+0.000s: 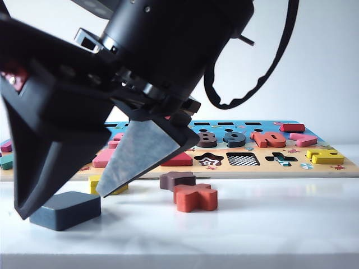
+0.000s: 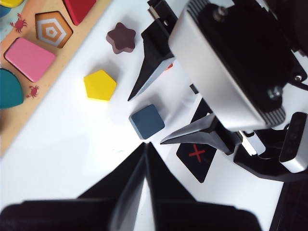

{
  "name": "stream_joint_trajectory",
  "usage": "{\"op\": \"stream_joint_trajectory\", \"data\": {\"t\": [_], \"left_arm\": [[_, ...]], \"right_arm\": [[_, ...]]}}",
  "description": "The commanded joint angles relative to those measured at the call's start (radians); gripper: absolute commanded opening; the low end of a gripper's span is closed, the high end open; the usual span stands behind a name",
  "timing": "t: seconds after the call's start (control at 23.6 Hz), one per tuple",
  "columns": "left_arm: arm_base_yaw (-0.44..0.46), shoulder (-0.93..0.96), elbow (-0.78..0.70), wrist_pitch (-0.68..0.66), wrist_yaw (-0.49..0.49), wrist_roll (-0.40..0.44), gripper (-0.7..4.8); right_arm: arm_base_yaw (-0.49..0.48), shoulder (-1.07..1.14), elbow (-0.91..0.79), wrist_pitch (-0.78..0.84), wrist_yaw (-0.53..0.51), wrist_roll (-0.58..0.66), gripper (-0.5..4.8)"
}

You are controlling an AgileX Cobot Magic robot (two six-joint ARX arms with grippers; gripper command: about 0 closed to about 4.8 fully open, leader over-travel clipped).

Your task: Insert the cube into the slot.

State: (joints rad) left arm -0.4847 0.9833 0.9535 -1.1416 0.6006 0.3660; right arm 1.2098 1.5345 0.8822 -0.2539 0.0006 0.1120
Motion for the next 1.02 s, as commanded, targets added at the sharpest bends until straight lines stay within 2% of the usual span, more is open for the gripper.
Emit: {"op": "stream_joint_trajectory", "data": {"t": [0.04,0.25,0.34,0.55,0.72,1.02], "left_arm": [[0.001,-0.001,0.004,0.007,0.009,0.001,0.17],[0.001,-0.001,0.004,0.008,0.009,0.001,0.17],[0.001,-0.001,0.004,0.01,0.009,0.001,0.17],[0.001,-0.001,0.004,0.022,0.009,0.001,0.17],[0.001,-0.001,0.003,0.022,0.009,0.0,0.17],[0.001,-0.001,0.004,0.022,0.009,0.0,0.17]], "right_arm": [[0.0,0.003,0.004,0.014,0.0,0.0,3.5],[0.0,0.013,0.004,0.014,0.0,0.0,3.38],[0.0,0.018,0.004,0.014,0.0,0.0,2.82],[0.0,0.019,0.004,0.014,0.0,0.0,2.34],[0.0,0.017,0.004,0.014,0.0,0.0,1.57],[0.0,-0.02,0.043,-0.032,0.027,-0.008,1.52]]}}
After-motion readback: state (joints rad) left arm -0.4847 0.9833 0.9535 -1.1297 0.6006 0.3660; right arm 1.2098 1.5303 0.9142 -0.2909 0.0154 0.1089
